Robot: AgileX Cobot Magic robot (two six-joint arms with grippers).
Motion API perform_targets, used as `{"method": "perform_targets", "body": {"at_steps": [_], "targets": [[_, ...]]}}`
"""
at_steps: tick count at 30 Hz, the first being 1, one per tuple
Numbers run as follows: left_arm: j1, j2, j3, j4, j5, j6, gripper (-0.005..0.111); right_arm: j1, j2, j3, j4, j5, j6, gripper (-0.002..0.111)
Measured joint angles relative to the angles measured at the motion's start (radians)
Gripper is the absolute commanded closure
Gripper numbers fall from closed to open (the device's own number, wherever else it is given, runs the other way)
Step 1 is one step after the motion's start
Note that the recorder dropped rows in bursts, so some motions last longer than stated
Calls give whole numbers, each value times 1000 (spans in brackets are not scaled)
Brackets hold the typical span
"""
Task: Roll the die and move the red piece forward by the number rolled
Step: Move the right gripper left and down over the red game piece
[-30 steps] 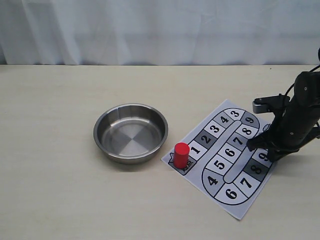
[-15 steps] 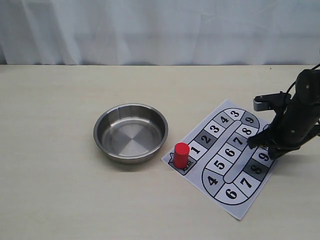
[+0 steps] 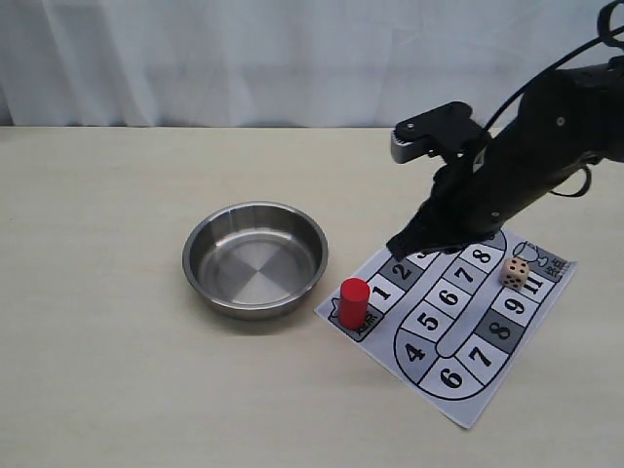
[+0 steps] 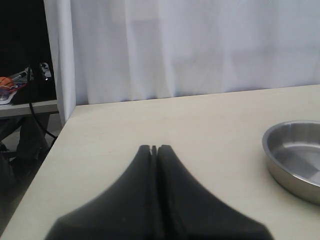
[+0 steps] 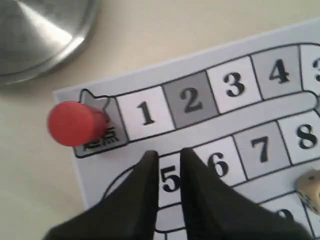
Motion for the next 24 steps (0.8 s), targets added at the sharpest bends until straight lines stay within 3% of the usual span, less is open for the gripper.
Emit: {"method": "perform_targets", "body": {"at_steps": [3,6,15,24], "targets": [[0,0,0,0,0,0,107,70,0,0,15,-18,-2,53],[0,0,0,0,0,0,107,114,0,0,70,-38,0,47],[0,0,0,0,0,0,107,130,71,0,140,-108,-8,47],[0,0,0,0,0,0,107,130,173,0,237,-161,-149,47]]}}
